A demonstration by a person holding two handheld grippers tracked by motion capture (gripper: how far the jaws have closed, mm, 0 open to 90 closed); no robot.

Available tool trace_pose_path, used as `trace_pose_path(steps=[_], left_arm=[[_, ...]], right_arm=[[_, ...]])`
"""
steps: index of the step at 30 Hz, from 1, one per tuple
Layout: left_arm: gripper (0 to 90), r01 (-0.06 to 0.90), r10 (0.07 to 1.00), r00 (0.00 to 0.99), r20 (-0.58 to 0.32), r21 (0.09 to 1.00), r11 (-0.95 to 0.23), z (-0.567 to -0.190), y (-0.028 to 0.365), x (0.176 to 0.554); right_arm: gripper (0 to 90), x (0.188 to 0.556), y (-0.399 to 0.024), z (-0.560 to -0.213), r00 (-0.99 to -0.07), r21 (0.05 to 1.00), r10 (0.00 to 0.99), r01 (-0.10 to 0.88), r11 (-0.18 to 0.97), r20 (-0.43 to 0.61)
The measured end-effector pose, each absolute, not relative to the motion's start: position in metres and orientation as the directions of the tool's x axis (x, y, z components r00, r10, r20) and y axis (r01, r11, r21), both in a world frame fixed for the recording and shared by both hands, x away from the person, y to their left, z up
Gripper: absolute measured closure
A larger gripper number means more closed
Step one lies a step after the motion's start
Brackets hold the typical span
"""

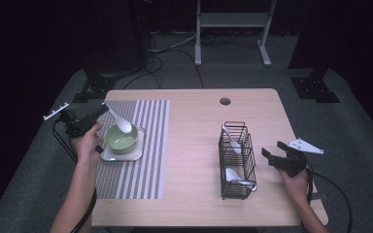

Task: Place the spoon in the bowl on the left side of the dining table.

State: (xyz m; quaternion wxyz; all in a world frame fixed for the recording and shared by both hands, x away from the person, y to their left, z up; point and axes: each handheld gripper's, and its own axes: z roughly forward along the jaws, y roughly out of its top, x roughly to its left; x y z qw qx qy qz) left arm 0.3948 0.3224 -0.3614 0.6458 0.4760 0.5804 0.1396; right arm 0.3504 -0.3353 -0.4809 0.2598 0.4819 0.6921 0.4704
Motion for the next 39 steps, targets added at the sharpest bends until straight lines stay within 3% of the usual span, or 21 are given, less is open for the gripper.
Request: trace_pose_path(steps=[39], left_arm=[[85.0, 0.392, 0.763, 0.126, -0.633, 0.739, 0.548, -0.41, 0.36, 0.399]], right_arm=[[21.9, 0.35, -0.336, -0.481, -0.398, 0.901, 0.912, 0.424, 0.088, 0.098]])
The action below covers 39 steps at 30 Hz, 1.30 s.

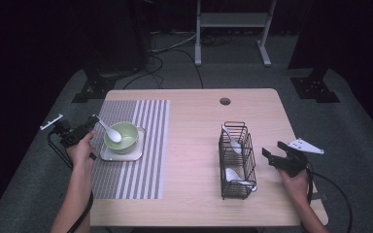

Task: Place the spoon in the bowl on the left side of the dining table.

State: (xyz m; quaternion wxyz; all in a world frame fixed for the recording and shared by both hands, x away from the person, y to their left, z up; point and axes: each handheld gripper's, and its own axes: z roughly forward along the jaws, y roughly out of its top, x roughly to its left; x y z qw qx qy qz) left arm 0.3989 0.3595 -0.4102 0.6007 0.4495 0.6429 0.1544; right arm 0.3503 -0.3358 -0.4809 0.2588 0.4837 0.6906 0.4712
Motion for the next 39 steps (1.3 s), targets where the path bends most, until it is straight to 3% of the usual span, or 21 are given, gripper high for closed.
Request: trace_pose_path(steps=[19, 39], left_arm=[[84.3, 0.408, 0.761, 0.112, -0.639, 0.728, 0.551, -0.428, 0.365, 0.397], [69.5, 0.433, 0.766, 0.089, -0.637, 0.717, 0.546, -0.444, 0.373, 0.393]], right_arm=[[21.9, 0.35, -0.336, -0.481, -0.4, 0.901, 0.912, 0.424, 0.09, 0.097], [21.9, 0.35, -0.336, -0.481, -0.399, 0.903, 0.912, 0.421, 0.086, 0.099]])
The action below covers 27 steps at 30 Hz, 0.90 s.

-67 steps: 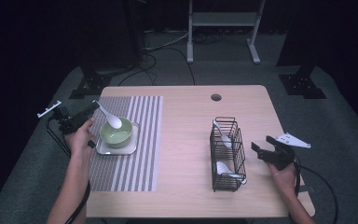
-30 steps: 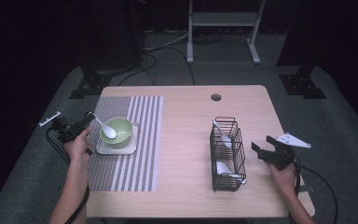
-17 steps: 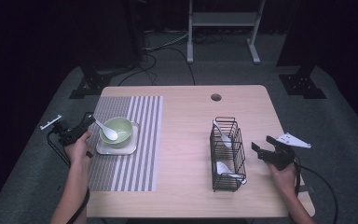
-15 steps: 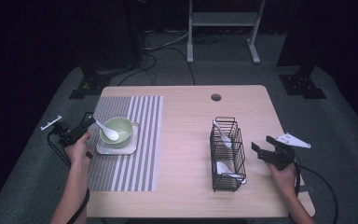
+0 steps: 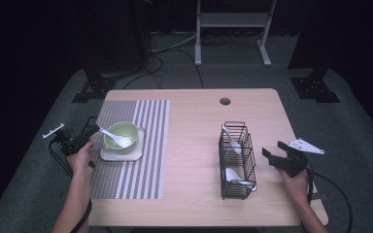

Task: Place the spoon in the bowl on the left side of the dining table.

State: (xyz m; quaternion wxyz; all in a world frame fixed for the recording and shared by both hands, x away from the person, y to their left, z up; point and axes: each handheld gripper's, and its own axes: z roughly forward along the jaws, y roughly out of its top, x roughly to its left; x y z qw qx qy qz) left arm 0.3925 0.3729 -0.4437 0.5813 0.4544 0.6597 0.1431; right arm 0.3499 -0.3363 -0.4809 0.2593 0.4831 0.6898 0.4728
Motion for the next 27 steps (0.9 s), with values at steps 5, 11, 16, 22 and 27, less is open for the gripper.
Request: trace_pose_path(steps=[5, 11, 16, 22, 27], left_arm=[[67.2, 0.437, 0.763, 0.088, -0.64, 0.713, 0.548, -0.445, 0.373, 0.391], [64.0, 0.448, 0.773, 0.102, -0.626, 0.723, 0.526, -0.446, 0.369, 0.389], [60.6, 0.454, 0.785, 0.116, -0.608, 0.735, 0.503, -0.445, 0.365, 0.384], [54.7, 0.463, 0.819, 0.135, -0.557, 0.767, 0.445, -0.442, 0.364, 0.374], [48.9, 0.475, 0.849, 0.148, -0.507, 0.789, 0.389, -0.439, 0.364, 0.369]], right_arm=[[21.9, 0.35, -0.337, -0.481, -0.397, 0.903, 0.912, 0.422, 0.078, 0.107], [21.9, 0.35, -0.338, -0.481, -0.399, 0.905, 0.91, 0.418, 0.073, 0.111], [21.9, 0.349, -0.339, -0.481, -0.4, 0.908, 0.908, 0.414, 0.062, 0.12], [21.9, 0.35, -0.338, -0.481, -0.402, 0.907, 0.909, 0.415, 0.074, 0.11], [21.9, 0.35, -0.337, -0.481, -0.401, 0.907, 0.91, 0.414, 0.079, 0.104]])
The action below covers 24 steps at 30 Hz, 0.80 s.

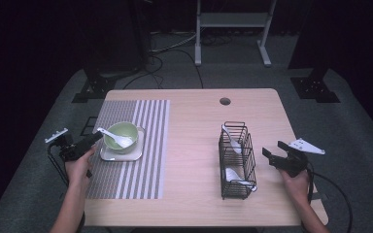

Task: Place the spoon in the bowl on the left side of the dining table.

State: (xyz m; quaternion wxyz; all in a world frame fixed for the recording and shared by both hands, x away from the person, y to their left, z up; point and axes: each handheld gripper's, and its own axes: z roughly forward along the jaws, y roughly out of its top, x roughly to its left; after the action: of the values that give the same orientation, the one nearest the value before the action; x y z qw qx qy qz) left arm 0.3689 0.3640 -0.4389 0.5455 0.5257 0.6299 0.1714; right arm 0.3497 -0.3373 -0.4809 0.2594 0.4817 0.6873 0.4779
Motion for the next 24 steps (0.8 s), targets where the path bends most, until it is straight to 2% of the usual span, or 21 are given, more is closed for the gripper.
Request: trace_pose_path(steps=[3, 4, 5, 8, 11, 13, 24], left_arm=[[46.1, 0.485, 0.854, 0.155, -0.496, 0.791, 0.372, -0.439, 0.363, 0.365], [42.1, 0.494, 0.862, 0.158, -0.482, 0.794, 0.354, -0.439, 0.361, 0.365], [41.0, 0.507, 0.878, 0.173, -0.446, 0.805, 0.308, -0.438, 0.359, 0.363], [37.7, 0.514, 0.883, 0.191, -0.428, 0.81, 0.282, -0.437, 0.357, 0.358], [31.3, 0.521, 0.872, 0.199, -0.448, 0.802, 0.293, -0.436, 0.357, 0.354], [30.4, 0.519, 0.855, 0.208, -0.475, 0.794, 0.315, -0.434, 0.356, 0.349], [21.7, 0.521, 0.876, 0.239, -0.418, 0.817, 0.248, -0.429, 0.351, 0.331]], right_arm=[[21.9, 0.35, -0.337, -0.481, -0.4, 0.907, 0.91, 0.414, 0.077, 0.106], [21.9, 0.35, -0.337, -0.481, -0.403, 0.906, 0.91, 0.414, 0.088, 0.096], [21.9, 0.35, -0.337, -0.481, -0.404, 0.906, 0.91, 0.413, 0.09, 0.094], [21.9, 0.35, -0.337, -0.481, -0.404, 0.906, 0.91, 0.414, 0.091, 0.094], [21.9, 0.35, -0.337, -0.481, -0.403, 0.906, 0.91, 0.414, 0.089, 0.094], [21.9, 0.35, -0.336, -0.481, -0.401, 0.905, 0.911, 0.415, 0.09, 0.094], [21.9, 0.35, -0.336, -0.481, -0.399, 0.905, 0.912, 0.415, 0.09, 0.092]])
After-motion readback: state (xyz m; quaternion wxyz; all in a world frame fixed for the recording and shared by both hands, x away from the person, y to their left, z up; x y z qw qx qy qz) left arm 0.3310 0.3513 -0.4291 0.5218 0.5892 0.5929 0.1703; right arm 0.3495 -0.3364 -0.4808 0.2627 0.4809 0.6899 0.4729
